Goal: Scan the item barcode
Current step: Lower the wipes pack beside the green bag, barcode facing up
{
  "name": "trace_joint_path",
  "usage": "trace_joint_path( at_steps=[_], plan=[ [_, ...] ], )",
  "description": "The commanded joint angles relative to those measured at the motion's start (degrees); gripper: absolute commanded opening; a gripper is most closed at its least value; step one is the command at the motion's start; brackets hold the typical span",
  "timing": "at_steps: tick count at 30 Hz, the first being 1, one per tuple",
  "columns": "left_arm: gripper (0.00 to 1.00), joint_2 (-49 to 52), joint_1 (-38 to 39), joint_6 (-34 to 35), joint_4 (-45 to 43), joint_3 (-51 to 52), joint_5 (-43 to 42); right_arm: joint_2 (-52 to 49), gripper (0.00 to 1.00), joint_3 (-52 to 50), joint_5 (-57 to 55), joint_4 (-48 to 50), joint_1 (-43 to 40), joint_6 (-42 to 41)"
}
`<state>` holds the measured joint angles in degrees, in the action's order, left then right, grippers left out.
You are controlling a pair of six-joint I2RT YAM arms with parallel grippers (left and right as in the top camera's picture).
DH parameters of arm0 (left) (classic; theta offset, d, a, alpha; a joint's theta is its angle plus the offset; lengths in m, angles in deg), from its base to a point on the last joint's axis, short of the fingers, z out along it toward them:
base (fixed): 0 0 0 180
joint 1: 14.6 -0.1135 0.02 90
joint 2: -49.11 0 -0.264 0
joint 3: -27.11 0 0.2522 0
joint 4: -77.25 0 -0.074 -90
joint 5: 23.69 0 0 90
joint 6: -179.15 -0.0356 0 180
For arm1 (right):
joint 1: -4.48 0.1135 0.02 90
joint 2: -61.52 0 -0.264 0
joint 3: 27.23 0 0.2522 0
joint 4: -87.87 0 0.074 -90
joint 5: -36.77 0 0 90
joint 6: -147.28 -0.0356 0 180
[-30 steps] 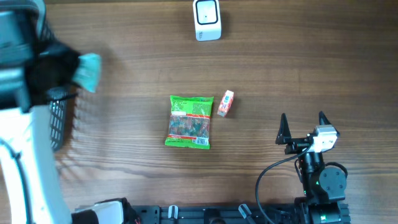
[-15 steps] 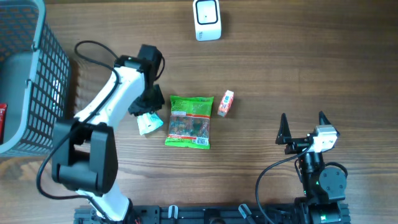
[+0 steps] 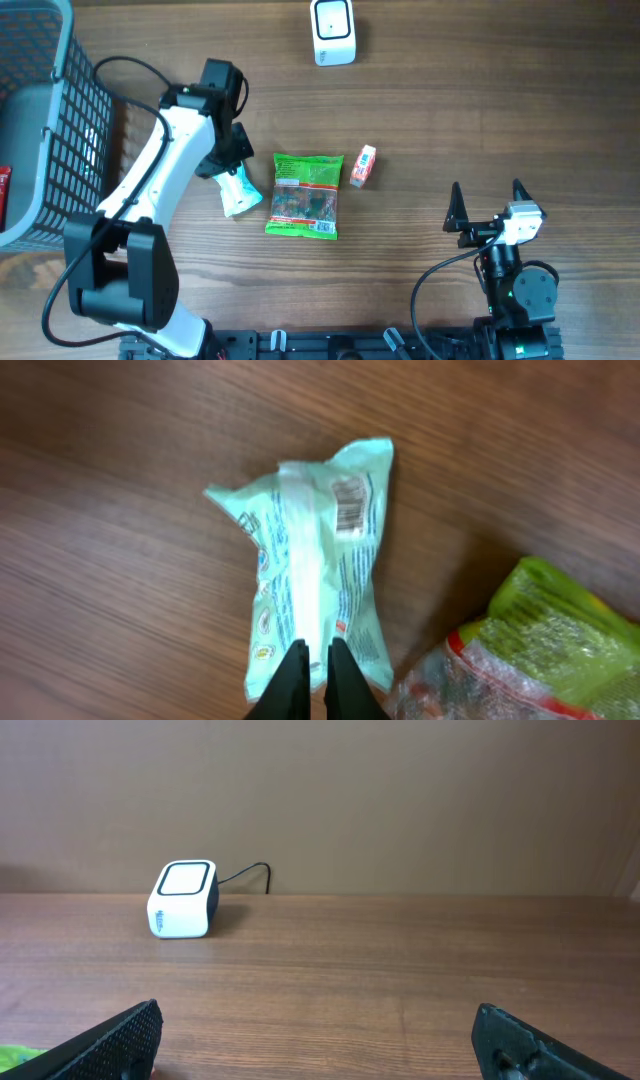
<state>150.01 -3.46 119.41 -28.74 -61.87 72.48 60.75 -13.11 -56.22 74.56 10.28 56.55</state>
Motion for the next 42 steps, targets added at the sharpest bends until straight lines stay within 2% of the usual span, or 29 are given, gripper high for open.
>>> trace_joint_path(
  at_steps=[1, 4, 6, 7, 9, 11, 15, 18, 19, 20, 21, 22, 23, 26, 30, 32, 33, 35, 39, 42],
  plan=[
    [0.04, -0.28, -0.13, 2.36, -5.38, 7.96, 0.76, 0.35, 1.0, -0.07, -0.11, 0.28, -0.11, 0.55],
    [0.05, -0.28, -0.11, 2.38, -12.66, 15.67, 0.74, 0.35, 1.0, -0.07, -0.11, 0.28, -0.11, 0.59],
    [0.09, -0.28, -0.13, 2.36, -16.39, 20.22, 0.76, 0.35, 1.0, -0.07, -0.11, 0.28, -0.11, 0.57],
    [0.15, -0.28, -0.13, 2.36, -17.14, 21.62, 0.76, 0.35, 1.0, -0.07, -0.11, 0.31, -0.11, 0.57],
    [0.17, -0.31, -0.13, 1.9, -16.37, 22.64, 0.74, 0.35, 1.0, -0.07, -0.11, 0.28, -0.11, 0.57],
    [0.26, -1.2, -0.17, 1.46, -13.07, 19.65, 0.76, 0.35, 1.0, -0.07, -0.11, 0.28, -0.11, 0.59],
    [0.35, -4.79, -0.17, -0.04, -4.66, 8.35, 0.76, 0.35, 1.0, -0.07, -0.11, 0.28, -0.11, 0.57],
    [0.54, -6.95, -0.11, 0.13, -3.63, 3.82, 0.72, 0.35, 1.0, -0.07, -0.11, 0.31, -0.11, 0.57],
    [0.54, -7.23, -0.11, 0.22, -3.93, 3.85, 0.72, 0.35, 1.0, -0.07, -0.11, 0.28, -0.11, 0.57],
    [0.49, -7.21, -0.13, 0.2, -3.78, 3.85, 0.74, 0.35, 1.0, -0.07, -0.11, 0.28, -0.11, 0.59],
    [0.34, -6.93, -0.11, 0.22, -3.5, 4.2, 0.74, 0.35, 1.0, -0.07, -0.11, 0.31, -0.11, 0.57],
    [0.08, -6.6, -0.11, 0.24, -3.39, 4.76, 0.72, 0.35, 0.99, -0.07, -0.11, 0.28, -0.11, 0.57],
    [0.04, -6.27, -0.04, 0.24, -3.48, 5.62, 0.74, 0.35, 0.99, -0.07, -0.11, 0.28, -0.11, 0.57],
    [0.04, -4.52, -0.02, 0.46, -5.64, 9.38, 0.33, 0.35, 1.0, -0.07, -0.11, 0.28, -0.11, 0.57],
    [0.04, -3.56, -0.02, -0.02, -15.23, 17.09, -7.41, 0.35, 1.0, -0.07, -0.11, 0.28, -0.11, 0.59],
    [0.05, -3.26, -0.02, 0.46, -18.49, 21.18, -7.56, 0.35, 1.0, -0.07, -0.11, 0.28, -0.11, 0.57],
    [0.11, -3.17, -0.02, 0.44, -20.5, 23.56, -5.75, 0.35, 1.0, -0.07, -0.11, 0.28, -0.11, 0.57],
    [0.16, -3.17, -0.02, 0.42, -22.6, 25.81, -5.51, 0.35, 1.0, -0.07, -0.11, 0.28, -0.11, 0.59],
    [0.17, -3.63, -0.07, -0.17, -20.39, 25.94, -5.7, 0.35, 1.0, -0.07, -0.11, 0.28, -0.11, 0.57],
    [0.29, -6.14, -0.13, -2.97, -14.88, 20.13, -5.7, 0.35, 1.0, -0.07, -0.11, 0.28, -0.11, 0.57]
  ],
)
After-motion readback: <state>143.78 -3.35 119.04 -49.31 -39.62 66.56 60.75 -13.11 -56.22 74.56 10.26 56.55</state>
